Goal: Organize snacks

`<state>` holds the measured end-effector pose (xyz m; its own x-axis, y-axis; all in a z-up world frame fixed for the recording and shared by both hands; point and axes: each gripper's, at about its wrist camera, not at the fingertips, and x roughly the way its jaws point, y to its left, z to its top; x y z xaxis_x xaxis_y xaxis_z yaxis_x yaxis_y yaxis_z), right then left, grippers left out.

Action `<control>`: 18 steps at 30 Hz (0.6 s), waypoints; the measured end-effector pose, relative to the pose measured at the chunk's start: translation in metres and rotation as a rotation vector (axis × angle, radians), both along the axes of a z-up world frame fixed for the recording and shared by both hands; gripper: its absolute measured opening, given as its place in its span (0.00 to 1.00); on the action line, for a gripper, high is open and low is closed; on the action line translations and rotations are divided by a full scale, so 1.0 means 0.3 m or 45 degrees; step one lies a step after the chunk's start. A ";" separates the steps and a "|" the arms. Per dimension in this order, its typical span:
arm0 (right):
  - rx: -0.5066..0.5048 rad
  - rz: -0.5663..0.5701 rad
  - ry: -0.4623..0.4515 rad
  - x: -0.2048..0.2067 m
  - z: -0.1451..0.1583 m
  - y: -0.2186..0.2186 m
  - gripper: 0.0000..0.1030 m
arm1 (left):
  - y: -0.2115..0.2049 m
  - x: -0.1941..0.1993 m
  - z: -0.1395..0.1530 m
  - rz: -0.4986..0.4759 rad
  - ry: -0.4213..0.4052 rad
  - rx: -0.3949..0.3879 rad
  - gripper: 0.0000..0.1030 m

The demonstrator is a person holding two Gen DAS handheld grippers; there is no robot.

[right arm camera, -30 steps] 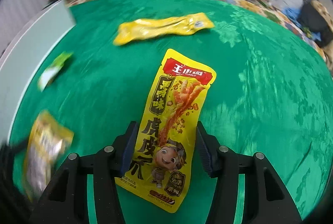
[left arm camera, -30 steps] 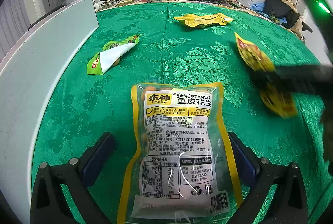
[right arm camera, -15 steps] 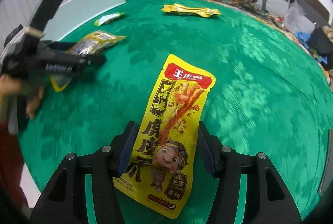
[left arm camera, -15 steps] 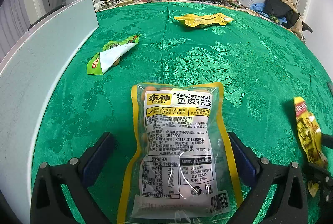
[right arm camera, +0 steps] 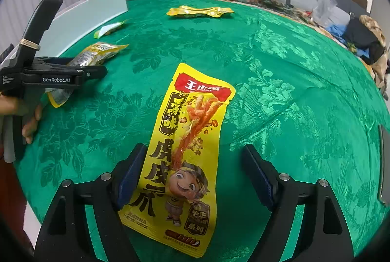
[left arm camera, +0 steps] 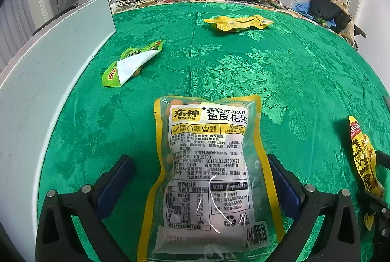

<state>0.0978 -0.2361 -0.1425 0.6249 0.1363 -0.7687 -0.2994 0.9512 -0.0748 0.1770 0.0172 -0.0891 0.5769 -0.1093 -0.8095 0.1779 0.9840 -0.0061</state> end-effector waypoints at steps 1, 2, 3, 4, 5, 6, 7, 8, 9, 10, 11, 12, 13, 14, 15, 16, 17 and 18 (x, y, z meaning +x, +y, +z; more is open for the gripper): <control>-0.001 0.000 0.000 -0.001 0.000 0.000 0.80 | 0.000 0.000 0.000 0.000 0.000 0.000 1.00; -0.001 0.000 -0.001 -0.004 0.000 -0.002 0.80 | 0.000 -0.001 0.000 0.000 0.000 0.000 1.00; -0.002 0.000 -0.001 -0.003 0.000 -0.001 0.80 | 0.000 -0.001 0.000 0.000 0.000 0.000 1.00; -0.001 0.000 -0.001 -0.004 -0.001 -0.002 0.80 | 0.000 -0.001 0.000 0.000 0.000 0.000 1.00; -0.001 0.000 -0.001 -0.003 -0.001 -0.002 0.80 | 0.000 -0.001 0.000 0.000 0.000 0.000 1.00; -0.001 0.000 -0.001 -0.003 0.000 -0.001 0.80 | -0.001 -0.002 0.000 0.000 0.000 0.000 1.00; -0.002 0.000 -0.002 -0.004 0.000 -0.002 0.80 | 0.000 -0.001 0.000 0.000 0.000 0.000 1.00; -0.001 0.000 -0.002 -0.006 0.000 -0.004 0.80 | 0.000 -0.001 -0.001 0.000 0.000 0.000 1.00; -0.001 0.000 -0.002 -0.003 0.001 -0.004 0.80 | 0.000 -0.001 -0.001 0.000 -0.001 0.000 1.00; -0.002 0.000 -0.002 -0.004 0.001 -0.004 0.80 | 0.000 -0.001 0.000 0.000 -0.001 0.000 1.00; -0.001 0.000 -0.002 -0.003 0.001 -0.004 0.80 | 0.000 -0.001 -0.001 0.000 -0.001 0.000 1.00; -0.002 0.000 -0.002 -0.005 0.000 -0.004 0.80 | 0.000 0.000 0.000 0.000 -0.001 0.000 1.00; -0.002 0.000 -0.002 -0.006 0.000 -0.004 0.80 | 0.001 0.000 0.000 0.000 -0.001 0.000 1.00; -0.002 0.000 -0.002 -0.006 0.000 -0.004 0.80 | 0.000 -0.001 -0.001 0.000 -0.001 0.000 1.00; -0.001 0.000 -0.003 -0.005 0.000 -0.004 0.80 | 0.000 -0.001 -0.001 -0.001 -0.001 0.000 1.00; -0.001 0.000 -0.002 -0.006 0.000 -0.004 0.80 | 0.001 -0.001 -0.001 -0.001 -0.001 0.000 1.00; -0.001 0.000 -0.003 -0.006 0.000 -0.004 0.80 | 0.001 -0.001 -0.002 -0.002 -0.001 -0.001 1.00; -0.001 0.000 -0.003 -0.005 0.000 -0.004 0.80 | 0.002 -0.001 -0.002 -0.005 0.000 -0.003 1.00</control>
